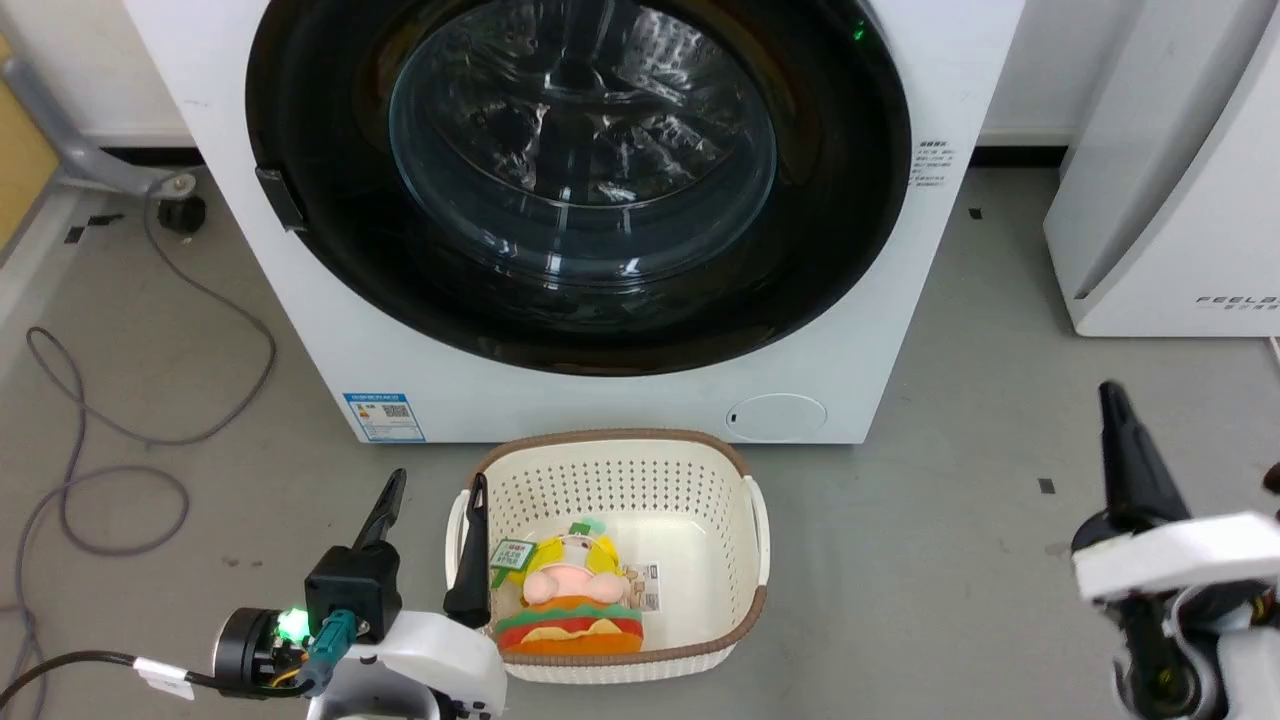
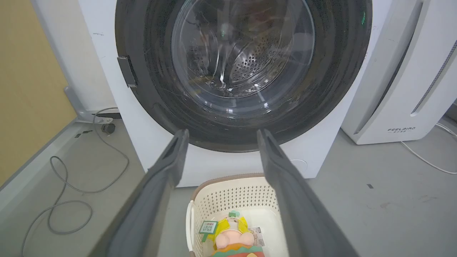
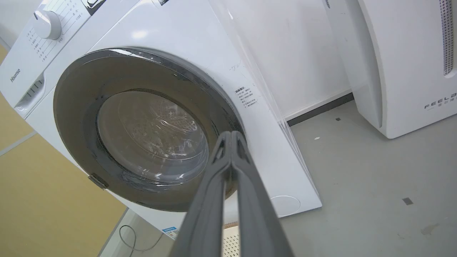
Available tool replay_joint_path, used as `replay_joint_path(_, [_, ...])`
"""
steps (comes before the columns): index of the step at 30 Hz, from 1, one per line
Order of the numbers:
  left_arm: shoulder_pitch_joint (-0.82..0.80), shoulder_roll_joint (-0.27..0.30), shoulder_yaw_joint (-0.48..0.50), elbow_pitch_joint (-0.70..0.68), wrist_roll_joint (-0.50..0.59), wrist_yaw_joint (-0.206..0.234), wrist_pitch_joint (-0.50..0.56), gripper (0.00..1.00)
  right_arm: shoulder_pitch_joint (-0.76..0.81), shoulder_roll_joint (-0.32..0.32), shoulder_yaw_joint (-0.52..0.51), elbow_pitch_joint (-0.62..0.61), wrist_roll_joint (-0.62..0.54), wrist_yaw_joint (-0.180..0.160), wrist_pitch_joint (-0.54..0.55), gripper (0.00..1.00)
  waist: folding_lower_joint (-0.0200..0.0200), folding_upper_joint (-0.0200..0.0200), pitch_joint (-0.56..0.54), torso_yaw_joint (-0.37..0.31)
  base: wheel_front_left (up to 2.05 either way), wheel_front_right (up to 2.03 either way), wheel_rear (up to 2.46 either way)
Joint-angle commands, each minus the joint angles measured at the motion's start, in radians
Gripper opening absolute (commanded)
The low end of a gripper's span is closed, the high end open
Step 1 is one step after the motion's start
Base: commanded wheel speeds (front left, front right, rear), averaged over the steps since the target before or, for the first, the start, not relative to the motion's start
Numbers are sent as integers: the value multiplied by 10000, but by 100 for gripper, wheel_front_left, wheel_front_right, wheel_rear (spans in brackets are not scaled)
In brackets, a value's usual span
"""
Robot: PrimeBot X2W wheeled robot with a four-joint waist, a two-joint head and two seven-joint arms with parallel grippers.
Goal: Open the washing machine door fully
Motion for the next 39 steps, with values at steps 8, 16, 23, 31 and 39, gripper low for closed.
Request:
replay_joint_path(8, [-497, 19, -254, -155, -112, 160, -255, 100, -2188, -869, -218, 1532, 1328, 5, 298, 0, 0, 0, 664, 118, 0, 0, 0])
replay_joint_path(16, [-996, 22, -486, -338, -167, 253, -422, 100, -4615, -1513, 100, 2839, 1904, 5, 730, 0, 0, 0, 1431, 233, 0, 0, 0])
replay_joint_path(23, [-1451, 25, -754, -484, -207, 322, -568, 100, -6959, -1868, 455, 4160, 2213, 5, 1118, 0, 0, 0, 2118, 358, 0, 0, 0])
replay_joint_path(31, [-1811, 28, -1065, -475, -336, 419, -736, 100, -9256, -2068, 1131, 5572, 2284, 6, 1837, 0, 0, 0, 2657, 548, 0, 0, 0])
replay_joint_path(39, [-2110, 30, -1354, -473, -491, 534, -902, 100, -10955, -1958, 1914, 6665, 2382, 6, 2815, 0, 0, 0, 3125, 724, 0, 0, 0])
